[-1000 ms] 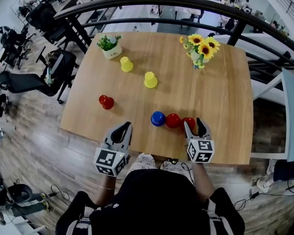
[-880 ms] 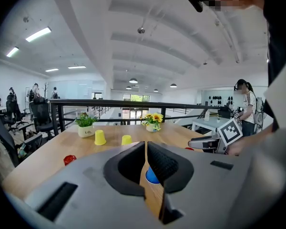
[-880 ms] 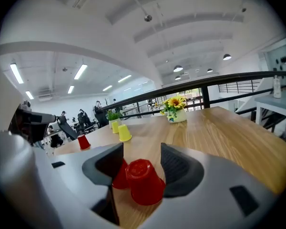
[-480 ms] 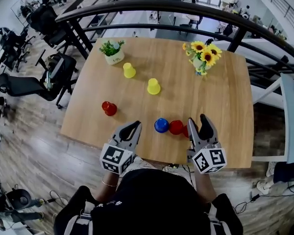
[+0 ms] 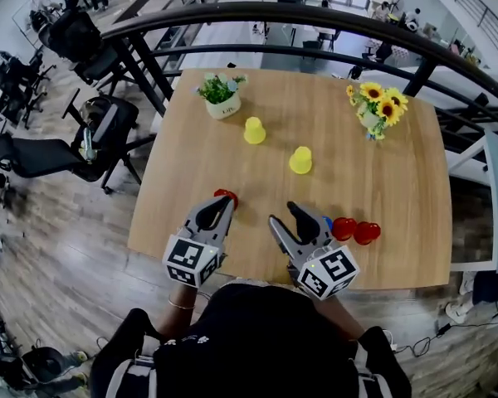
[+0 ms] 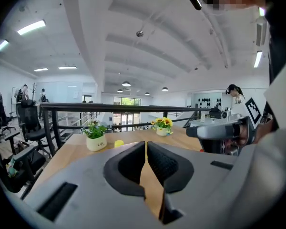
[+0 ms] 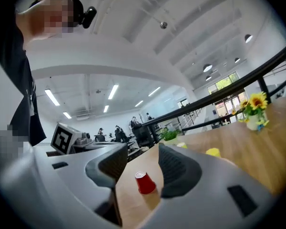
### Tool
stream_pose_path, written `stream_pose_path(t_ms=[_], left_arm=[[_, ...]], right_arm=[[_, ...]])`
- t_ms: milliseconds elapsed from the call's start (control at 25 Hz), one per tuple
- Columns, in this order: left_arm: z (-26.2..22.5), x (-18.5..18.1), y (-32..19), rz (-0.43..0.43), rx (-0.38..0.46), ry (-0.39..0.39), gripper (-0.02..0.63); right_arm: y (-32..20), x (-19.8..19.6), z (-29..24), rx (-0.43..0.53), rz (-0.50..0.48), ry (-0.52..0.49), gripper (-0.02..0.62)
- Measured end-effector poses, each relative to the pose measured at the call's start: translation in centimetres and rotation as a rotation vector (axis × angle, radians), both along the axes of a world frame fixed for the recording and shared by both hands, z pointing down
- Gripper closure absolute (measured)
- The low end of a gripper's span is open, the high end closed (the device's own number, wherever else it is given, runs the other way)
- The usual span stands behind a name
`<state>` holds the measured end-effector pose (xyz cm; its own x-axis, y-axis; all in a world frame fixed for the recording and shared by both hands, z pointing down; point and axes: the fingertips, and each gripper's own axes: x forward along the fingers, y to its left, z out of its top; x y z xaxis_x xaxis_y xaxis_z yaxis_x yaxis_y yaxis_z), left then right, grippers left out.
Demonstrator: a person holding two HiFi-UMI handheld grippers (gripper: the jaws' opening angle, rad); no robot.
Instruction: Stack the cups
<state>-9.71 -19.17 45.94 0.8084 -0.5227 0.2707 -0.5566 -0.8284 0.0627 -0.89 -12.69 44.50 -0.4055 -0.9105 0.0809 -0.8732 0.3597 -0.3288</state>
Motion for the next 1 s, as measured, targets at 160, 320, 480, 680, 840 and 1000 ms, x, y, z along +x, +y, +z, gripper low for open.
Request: stream_pose_path(t_ms=[160,320,480,680,840,1000], left_arm=[[0.4,-3.9,-3.5,-0.020,0.011,-0.001,0.581],[1.2,-7.1,-5.8,-0.030,0.005,-0.017,0.581],[1.4,-9.3,-7.5,-0.044,0.006,-0.021,0.581],[1.3,-11.1,-8.6,-0.071,-0.004,-0.007,0.581],[1.3,-11.5,-9.0,-0.077,-0.004,-0.005,0.581],[1.6,-11.3,-8.9,-0.066,-0.014,-0.001,0.581]], right_arm=[[-3.6,-5.4,3.9,-0.083,-0.063,0.079,0.393],[-6.7,-8.3,8.0,-0.160,-0.062,0.138,0.369],[-8.9,-10.1,11.5,-0.235,-0.082,0.227,0.350],[-10.6,-11.5,14.6,-0.297,-0.108,0.305,0.324],[-11.2,-11.6,15.8,-0.312,-0.103,0.336,0.392],[-10.8,-10.5,14.8,-0.286,-0.059,0.334,0.543]])
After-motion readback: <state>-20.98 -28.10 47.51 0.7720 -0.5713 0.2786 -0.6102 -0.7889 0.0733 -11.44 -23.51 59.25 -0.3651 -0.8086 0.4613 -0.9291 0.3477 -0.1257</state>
